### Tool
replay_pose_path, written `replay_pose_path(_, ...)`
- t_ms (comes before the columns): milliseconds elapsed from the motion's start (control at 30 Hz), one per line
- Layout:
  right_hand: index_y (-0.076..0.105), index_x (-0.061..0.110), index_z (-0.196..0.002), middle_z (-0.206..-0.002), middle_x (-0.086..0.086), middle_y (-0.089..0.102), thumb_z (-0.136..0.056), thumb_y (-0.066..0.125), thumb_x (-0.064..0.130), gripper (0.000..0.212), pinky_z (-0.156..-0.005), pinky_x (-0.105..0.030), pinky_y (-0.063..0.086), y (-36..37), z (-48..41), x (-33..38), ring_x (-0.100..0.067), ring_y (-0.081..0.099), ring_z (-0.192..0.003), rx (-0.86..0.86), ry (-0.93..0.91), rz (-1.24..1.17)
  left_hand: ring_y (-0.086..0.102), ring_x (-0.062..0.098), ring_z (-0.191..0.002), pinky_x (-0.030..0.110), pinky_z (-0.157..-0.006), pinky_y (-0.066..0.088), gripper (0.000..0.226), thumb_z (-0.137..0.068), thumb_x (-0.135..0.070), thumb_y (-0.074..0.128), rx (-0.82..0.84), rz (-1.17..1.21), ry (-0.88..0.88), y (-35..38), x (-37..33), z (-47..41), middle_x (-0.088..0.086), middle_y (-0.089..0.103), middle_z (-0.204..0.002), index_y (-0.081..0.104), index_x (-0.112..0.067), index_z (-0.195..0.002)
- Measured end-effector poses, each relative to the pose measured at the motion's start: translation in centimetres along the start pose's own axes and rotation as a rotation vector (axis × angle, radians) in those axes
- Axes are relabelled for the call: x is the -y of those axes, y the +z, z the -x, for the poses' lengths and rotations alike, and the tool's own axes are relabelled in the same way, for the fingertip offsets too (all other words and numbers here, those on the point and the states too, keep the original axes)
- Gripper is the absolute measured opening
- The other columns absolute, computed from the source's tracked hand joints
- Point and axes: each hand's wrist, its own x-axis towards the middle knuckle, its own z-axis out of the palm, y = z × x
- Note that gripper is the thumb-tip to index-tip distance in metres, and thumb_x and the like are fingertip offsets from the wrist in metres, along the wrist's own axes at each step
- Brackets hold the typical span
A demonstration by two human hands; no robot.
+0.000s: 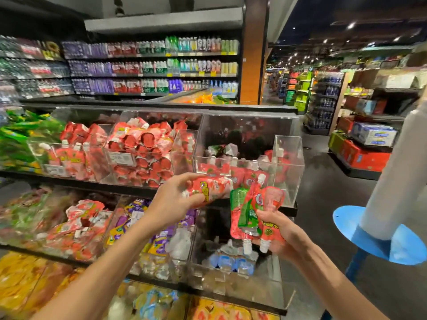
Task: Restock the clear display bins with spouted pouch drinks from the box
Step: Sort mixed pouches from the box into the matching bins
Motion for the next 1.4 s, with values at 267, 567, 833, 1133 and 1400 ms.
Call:
replay_pose_path(267,0.062,0.0,-0.127,-0.128,-0.027,0.062,-0.05,0.098,0.023,0.088,-0.092,-0.054,0.053,7.7,-5.3,-1.2,-0.043,0.063,-0.115,0.099,-0.071,-0.039,0.069,0.027,-0.1,0.045,-0.083,0.057,0.045,-0.076,-0.009,0.083,-0.207,0.605,-0.089,-7.5,4.2,-3.9,0.004,0.075,-0.104,0.066,-0.03,-0.113)
replay_pose_path(567,0.08,0.007,-0.092,-0.095,-0.016,0.075,-0.036,0.1,0.035,0.066,-0.069,-0.037,0.057,26.6,-16.8,-9.6,-0.026,0.074,-0.078,0.197,-0.093,-0.132,0.052,0.004,-0.047,0.025,-0.051,0.046,0.022,-0.092,-0.022,0.068,-0.34,0.776,-0.277,-18.9,14.8,-5.3,-0.011,0.057,-0.052,0.053,-0.014,-0.078)
replay_pose_path(833,0.061,-0.009,-0.111,-0.073,-0.019,0.07,-0.077,0.066,0.026,0.049,-0.039,-0.028,0.051,35.2,-22.2,-12.6,-0.026,0.067,-0.05,0.16,0.017,-0.279,0.061,0.022,-0.068,0.029,-0.058,0.052,0.03,-0.088,-0.052,0.062,0.245,0.776,-0.437,-28.2,21.1,-3.3,0.006,0.061,-0.079,0.074,-0.025,-0.098)
replay_pose_path(1133,0.068,0.003,-0.12,-0.114,-0.016,0.071,-0.073,0.085,0.025,0.054,-0.085,-0.039,0.058,38.4,-25.7,-12.0,-0.027,0.071,-0.098,0.201,-0.068,-0.152,0.054,0.016,-0.052,0.029,-0.047,0.045,0.015,-0.105,-0.015,0.04,-0.074,0.461,-0.189,-33.0,22.9,-8.3,0.006,0.061,-0.076,0.053,-0.015,-0.111)
replay_pose_path(1400,0.081,0.006,-0.08,-0.093,-0.017,0.076,-0.083,0.058,0.014,0.024,-0.061,-0.039,0.061,40.9,-28.4,-9.1,-0.026,0.075,-0.078,-0.024,-0.176,-0.229,0.062,0.024,-0.084,0.033,-0.073,0.045,0.022,-0.096,-0.019,0.057,-0.209,-0.097,0.199,-35.8,24.8,-19.8,0.0,0.066,-0.089,0.059,-0.015,-0.117)
